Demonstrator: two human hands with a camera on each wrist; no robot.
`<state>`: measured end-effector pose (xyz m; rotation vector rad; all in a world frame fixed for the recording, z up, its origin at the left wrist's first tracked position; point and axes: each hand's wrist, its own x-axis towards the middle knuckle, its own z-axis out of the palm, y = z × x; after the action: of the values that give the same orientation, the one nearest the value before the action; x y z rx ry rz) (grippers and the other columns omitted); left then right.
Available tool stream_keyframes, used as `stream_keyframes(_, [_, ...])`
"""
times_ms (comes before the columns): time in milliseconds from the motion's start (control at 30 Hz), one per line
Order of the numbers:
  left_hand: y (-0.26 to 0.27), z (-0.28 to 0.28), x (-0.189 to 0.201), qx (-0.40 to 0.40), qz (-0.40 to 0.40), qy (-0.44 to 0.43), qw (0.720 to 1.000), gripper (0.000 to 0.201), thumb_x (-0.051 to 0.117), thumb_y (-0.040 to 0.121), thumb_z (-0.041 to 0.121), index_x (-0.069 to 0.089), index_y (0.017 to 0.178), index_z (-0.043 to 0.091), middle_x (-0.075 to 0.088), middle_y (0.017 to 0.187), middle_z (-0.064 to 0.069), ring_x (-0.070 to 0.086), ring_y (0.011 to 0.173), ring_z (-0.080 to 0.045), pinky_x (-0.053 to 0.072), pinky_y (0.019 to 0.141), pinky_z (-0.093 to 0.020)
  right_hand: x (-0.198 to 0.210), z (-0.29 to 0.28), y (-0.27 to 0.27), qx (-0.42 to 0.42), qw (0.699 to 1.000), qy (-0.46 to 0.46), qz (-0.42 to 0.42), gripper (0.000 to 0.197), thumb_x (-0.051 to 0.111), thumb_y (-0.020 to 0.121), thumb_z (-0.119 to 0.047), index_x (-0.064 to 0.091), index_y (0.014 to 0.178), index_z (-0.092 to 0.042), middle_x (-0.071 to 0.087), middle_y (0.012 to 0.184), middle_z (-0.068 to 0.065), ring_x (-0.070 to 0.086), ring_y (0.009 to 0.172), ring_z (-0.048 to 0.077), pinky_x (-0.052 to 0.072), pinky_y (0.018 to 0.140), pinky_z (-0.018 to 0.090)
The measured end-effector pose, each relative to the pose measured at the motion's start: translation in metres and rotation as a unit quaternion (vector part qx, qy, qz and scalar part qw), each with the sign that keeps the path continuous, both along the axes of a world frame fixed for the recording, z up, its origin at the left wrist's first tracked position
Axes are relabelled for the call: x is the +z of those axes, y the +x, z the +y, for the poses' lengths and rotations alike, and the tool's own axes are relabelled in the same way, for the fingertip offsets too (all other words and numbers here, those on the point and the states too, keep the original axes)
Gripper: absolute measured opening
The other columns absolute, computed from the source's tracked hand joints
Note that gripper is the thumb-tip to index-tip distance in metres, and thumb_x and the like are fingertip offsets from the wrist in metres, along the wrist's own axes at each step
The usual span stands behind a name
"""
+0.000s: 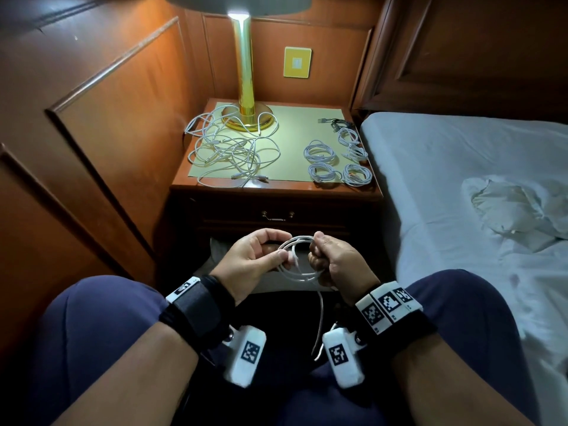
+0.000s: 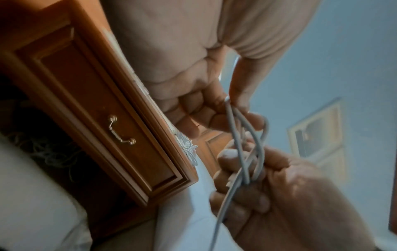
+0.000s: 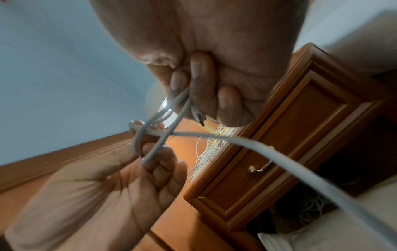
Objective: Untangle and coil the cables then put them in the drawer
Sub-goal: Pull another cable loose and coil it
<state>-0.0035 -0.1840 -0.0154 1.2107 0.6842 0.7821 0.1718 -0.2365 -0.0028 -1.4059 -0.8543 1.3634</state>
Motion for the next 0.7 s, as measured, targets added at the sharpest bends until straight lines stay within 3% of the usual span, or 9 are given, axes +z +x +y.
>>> stream_keyframes(167, [0.001, 0.0, 0.004, -0.024, -0.1, -0.137, 0.985, 0.033, 0.056, 0.082, -0.02, 0.049, 0.103, 0.005, 0.065, 0.068, -0.003, 0.064, 0.064, -0.011, 0.053, 0.068, -0.021, -0.004, 0.001, -0.005, 0.0, 0.994, 0.057, -0.098, 0.04, 0.034, 0.109, -0.022, 0.042, 0.07, -0.014, 0.036, 0.056, -0.002, 0.029, 0.039, 0.0, 0.026, 0.04, 0.013])
stream_keyframes(267, [0.001, 0.002, 0.01, -0.023, -0.169, -0.233, 0.957, 0.029, 0.047, 0.07, -0.003, 0.049, 0.098, 0.005, 0.057, 0.068, -0.011, 0.058, 0.065, -0.019, 0.048, 0.073, -0.029, -0.009, 0.003, -0.001, 0.002, 0.984, 0.083, -0.156, 0.039, 0.035, 0.109, -0.023, 0.045, 0.072, -0.015, 0.04, 0.057, -0.006, 0.034, 0.042, 0.0, 0.03, 0.045, 0.013])
stream_keyframes(333, [0.003, 0.002, 0.007, -0.012, -0.112, -0.182, 0.977, 0.022, 0.055, 0.076, 0.004, 0.048, 0.096, 0.008, 0.055, 0.068, -0.008, 0.054, 0.063, -0.017, 0.046, 0.067, -0.025, -0.015, 0.004, 0.0, 0.002, 0.975, 0.102, -0.197, 0.039, 0.037, 0.107, -0.03, 0.047, 0.072, -0.017, 0.044, 0.059, -0.007, 0.038, 0.047, 0.003, 0.033, 0.05, 0.018])
stream_keyframes(400, [0.007, 0.001, -0.002, 0.005, -0.002, -0.063, 0.998, 0.028, 0.066, 0.083, -0.001, 0.048, 0.101, 0.01, 0.058, 0.076, -0.007, 0.055, 0.067, -0.014, 0.049, 0.066, -0.022, -0.019, 0.004, 0.001, 0.002, 0.963, 0.116, -0.244, 0.038, 0.039, 0.103, -0.037, 0.049, 0.071, -0.019, 0.047, 0.061, -0.007, 0.042, 0.054, 0.006, 0.038, 0.056, 0.024])
stream_keyframes(467, [0.008, 0.002, -0.014, 0.034, 0.112, 0.043, 0.992, 0.032, 0.067, 0.087, -0.007, 0.051, 0.104, 0.015, 0.059, 0.087, -0.008, 0.056, 0.074, -0.014, 0.051, 0.073, -0.025, -0.02, 0.003, 0.002, -0.001, 0.956, 0.121, -0.268, 0.038, 0.04, 0.105, -0.034, 0.049, 0.071, -0.021, 0.048, 0.062, -0.008, 0.044, 0.054, 0.004, 0.04, 0.06, 0.027])
stream_keyframes(533, [0.006, 0.006, -0.023, 0.11, 0.2, 0.102, 0.968, 0.029, 0.071, 0.085, 0.001, 0.054, 0.097, 0.021, 0.061, 0.09, -0.005, 0.059, 0.075, -0.015, 0.054, 0.075, -0.033, -0.019, 0.003, 0.004, -0.008, 0.949, 0.124, -0.29, 0.036, 0.042, 0.106, -0.031, 0.049, 0.072, -0.024, 0.049, 0.063, -0.009, 0.045, 0.054, 0.003, 0.042, 0.061, 0.031])
stream_keyframes(600, [0.004, 0.011, -0.025, 0.16, 0.192, 0.081, 0.965, 0.021, 0.074, 0.084, 0.008, 0.056, 0.088, 0.018, 0.063, 0.081, -0.005, 0.063, 0.072, -0.019, 0.057, 0.074, -0.043, -0.018, 0.004, 0.007, -0.008, 0.939, 0.126, -0.32, 0.036, 0.042, 0.106, -0.033, 0.048, 0.071, -0.025, 0.05, 0.064, -0.008, 0.046, 0.055, 0.005, 0.043, 0.062, 0.037])
stream_keyframes(700, [0.006, 0.013, -0.015, 0.147, 0.094, -0.019, 0.985, 0.014, 0.068, 0.088, -0.002, 0.059, 0.083, 0.007, 0.064, 0.069, -0.007, 0.066, 0.059, -0.014, 0.056, 0.066, -0.033, -0.018, 0.006, 0.012, -0.015, 0.926, 0.127, -0.355, 0.037, 0.041, 0.104, -0.039, 0.049, 0.073, -0.02, 0.051, 0.064, -0.004, 0.047, 0.056, 0.01, 0.044, 0.062, 0.042])
